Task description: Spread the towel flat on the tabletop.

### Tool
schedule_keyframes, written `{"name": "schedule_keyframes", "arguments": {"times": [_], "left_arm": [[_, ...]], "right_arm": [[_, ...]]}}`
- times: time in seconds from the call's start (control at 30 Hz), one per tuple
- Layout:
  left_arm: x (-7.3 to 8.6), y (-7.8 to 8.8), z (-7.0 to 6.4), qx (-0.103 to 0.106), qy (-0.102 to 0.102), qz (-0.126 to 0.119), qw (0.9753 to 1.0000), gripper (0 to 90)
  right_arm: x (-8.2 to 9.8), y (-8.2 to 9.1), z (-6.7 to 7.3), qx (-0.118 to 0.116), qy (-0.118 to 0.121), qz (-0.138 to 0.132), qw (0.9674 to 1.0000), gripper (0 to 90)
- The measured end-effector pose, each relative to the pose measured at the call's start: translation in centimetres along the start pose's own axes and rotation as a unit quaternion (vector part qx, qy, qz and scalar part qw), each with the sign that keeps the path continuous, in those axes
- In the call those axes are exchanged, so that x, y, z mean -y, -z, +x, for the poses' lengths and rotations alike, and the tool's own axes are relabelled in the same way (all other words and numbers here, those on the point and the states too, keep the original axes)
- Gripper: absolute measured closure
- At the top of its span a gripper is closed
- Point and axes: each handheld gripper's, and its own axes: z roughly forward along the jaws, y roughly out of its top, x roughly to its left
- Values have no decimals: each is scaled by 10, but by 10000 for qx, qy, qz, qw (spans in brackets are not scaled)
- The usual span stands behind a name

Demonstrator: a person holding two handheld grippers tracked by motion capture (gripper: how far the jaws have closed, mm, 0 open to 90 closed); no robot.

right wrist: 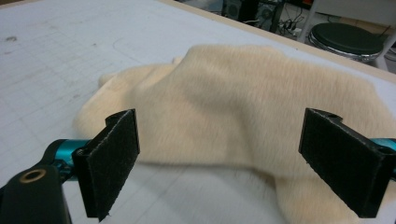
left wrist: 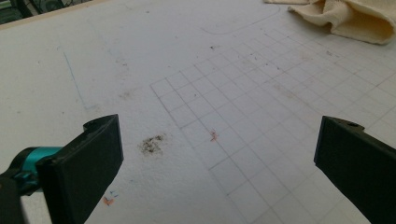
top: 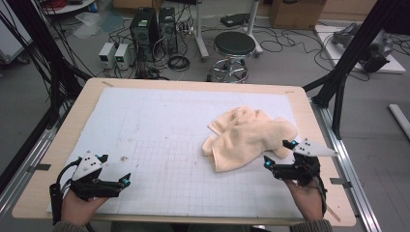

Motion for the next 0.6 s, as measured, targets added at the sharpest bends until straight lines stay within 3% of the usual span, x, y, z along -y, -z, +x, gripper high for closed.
{"name": "schedule_keyframes", "arguments": {"times": [0.1, 0.23, 0.4, 0.6], "left_arm": [[0, -1, 0, 15, -16, 22, 10000, 18], [-1, -3, 1, 13, 2, 16, 10000, 18], [-1, -3, 1, 24, 9, 6, 10000, 18], [-1, -4, 1, 27, 4, 2, 10000, 18]], "right_arm": [[-17, -18, -7, 16, 45, 87, 10000, 117], [-24, -32, -11, 57, 118, 107, 9999, 119], [-22, -62, -19, 112, 104, 311, 9994, 144], [-17, -83, -22, 174, 123, 537, 9983, 199]]}}
